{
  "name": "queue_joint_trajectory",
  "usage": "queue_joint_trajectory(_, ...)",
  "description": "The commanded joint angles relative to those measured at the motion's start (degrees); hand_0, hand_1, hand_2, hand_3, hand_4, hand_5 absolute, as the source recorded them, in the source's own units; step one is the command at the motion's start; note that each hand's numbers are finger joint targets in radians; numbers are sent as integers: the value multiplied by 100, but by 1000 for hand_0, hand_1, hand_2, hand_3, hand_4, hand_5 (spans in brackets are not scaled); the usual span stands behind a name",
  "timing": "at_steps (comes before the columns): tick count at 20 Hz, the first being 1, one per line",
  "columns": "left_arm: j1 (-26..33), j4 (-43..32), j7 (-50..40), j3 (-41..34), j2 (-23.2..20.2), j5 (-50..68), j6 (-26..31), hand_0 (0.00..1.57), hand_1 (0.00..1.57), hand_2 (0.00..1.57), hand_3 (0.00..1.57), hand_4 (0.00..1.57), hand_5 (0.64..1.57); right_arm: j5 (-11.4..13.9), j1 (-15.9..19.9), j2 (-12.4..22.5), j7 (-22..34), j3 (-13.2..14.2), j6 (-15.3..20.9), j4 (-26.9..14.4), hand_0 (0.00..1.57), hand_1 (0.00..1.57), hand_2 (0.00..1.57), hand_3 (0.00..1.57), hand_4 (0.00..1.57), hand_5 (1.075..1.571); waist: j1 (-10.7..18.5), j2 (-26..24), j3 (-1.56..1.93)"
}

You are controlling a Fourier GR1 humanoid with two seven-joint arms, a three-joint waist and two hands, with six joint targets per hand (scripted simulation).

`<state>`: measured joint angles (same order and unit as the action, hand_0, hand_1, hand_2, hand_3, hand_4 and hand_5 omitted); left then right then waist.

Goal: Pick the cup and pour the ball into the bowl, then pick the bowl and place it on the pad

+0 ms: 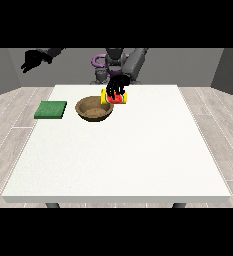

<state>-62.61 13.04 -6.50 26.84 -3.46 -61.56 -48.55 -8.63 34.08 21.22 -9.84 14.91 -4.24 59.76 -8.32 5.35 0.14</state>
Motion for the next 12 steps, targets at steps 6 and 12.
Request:
queue_joint_trajectory(6,-41,-281,-1427,1450,339,-1676,688,1514,1514,1571,1571,1488,1202,154,402,-206,-256,-179,78,-223,0,0,344,624,575,1565,-312,238,-8)
queue_joint_trajectory(12,130,400,-2236,2139,344,-2414,1583,1527,1527,1571,1571,1492,1183,36,522,-71,-361,-9,-87,-632,0,0,341,606,574,1565,-244,157,-9)
